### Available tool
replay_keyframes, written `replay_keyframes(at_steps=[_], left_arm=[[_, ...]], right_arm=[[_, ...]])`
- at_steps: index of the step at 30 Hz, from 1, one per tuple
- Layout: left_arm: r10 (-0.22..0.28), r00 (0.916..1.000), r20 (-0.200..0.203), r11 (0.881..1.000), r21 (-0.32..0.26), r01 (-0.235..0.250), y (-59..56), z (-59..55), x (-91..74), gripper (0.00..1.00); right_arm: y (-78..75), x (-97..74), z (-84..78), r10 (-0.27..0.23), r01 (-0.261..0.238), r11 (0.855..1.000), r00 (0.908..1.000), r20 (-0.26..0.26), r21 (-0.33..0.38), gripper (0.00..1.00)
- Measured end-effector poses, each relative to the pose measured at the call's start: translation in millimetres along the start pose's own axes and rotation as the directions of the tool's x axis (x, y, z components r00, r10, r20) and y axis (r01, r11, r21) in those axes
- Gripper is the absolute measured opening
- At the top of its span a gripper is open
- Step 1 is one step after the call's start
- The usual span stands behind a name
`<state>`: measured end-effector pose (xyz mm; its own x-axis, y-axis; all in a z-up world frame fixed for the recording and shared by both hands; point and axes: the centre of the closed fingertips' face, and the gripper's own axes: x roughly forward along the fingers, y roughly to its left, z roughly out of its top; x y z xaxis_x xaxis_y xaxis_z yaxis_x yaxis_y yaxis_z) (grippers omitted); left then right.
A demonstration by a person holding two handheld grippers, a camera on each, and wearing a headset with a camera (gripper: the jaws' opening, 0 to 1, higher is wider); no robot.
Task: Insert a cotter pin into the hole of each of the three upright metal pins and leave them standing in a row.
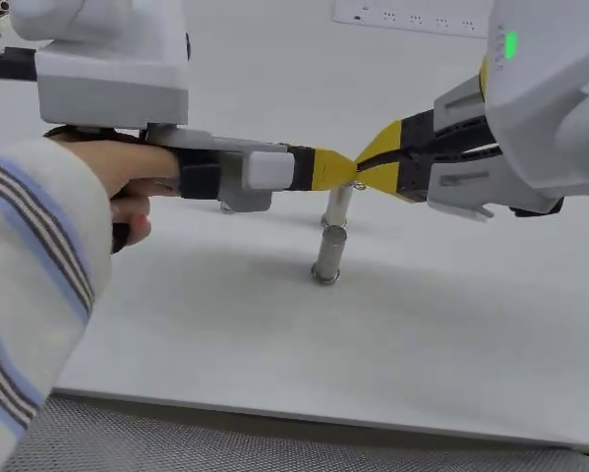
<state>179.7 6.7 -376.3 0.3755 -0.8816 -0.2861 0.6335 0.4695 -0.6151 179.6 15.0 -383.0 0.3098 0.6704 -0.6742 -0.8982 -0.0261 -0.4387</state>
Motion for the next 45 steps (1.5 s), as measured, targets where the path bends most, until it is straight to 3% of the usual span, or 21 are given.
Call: replay_keyframes(at_steps=[13,19,22,25,30,32,33,41,45], left_arm=[[0.020,0.9997,-0.015,0.998,0.055,-0.019,-4.0,-4.5,-4.2,0.00],[0.034,0.9992,-0.022,0.994,0.105,-0.031,0.9,-4.8,-8.4,0.00],[0.024,0.9993,-0.028,0.985,0.173,-0.019,-1.6,-4.8,-8.9,0.00],[0.013,0.9990,-0.043,0.974,0.226,-0.003,-4.6,-6.5,-8.5,0.00],[-0.013,0.9985,-0.053,0.957,0.289,0.027,-11.1,-8.3,-7.6,0.00],[-0.024,0.9981,-0.057,0.943,0.331,0.041,-12.4,-8.0,-7.2,0.00],[-0.032,0.9976,-0.061,0.928,0.368,0.052,-13.5,-7.5,-7.1,0.00],[-0.039,0.9933,-0.109,0.897,0.435,0.083,-17.2,-15.9,-5.2,0.00],[-0.066,0.9913,-0.114,0.894,0.435,0.110,-23.0,-17.9,-4.6,0.00]], right_arm=[[0.9,-0.4,-5.0,0.005,-0.005,1.000,0.9998,-0.019,0.002,0.00],[-1.0,-5.3,-13.5,0.017,-0.016,0.995,0.9998,-0.007,0.097,0.10],[1.5,-6.4,-14.9,0.040,-0.041,0.988,0.9991,0.012,0.151,0.12],[5.7,-5.7,-14.8,0.066,-0.074,0.971,0.9969,0.042,0.227,0.15],[10.7,-3.3,-13.4,0.096,-0.116,0.956,0.9919,0.083,0.271,0.13],[14.8,-3.0,-11.5,0.102,-0.123,0.953,0.9907,0.089,0.277,0.14],[16.7,-2.1,-11.2,0.111,-0.134,0.950,0.9892,0.096,0.281,0.14],[26.2,0.7,-9.0,0.149,-0.179,0.939,0.9815,0.119,0.293,0.08],[27.7,1.5,-10.5,0.158,-0.189,0.935,0.9797,0.123,0.300,0.06]])
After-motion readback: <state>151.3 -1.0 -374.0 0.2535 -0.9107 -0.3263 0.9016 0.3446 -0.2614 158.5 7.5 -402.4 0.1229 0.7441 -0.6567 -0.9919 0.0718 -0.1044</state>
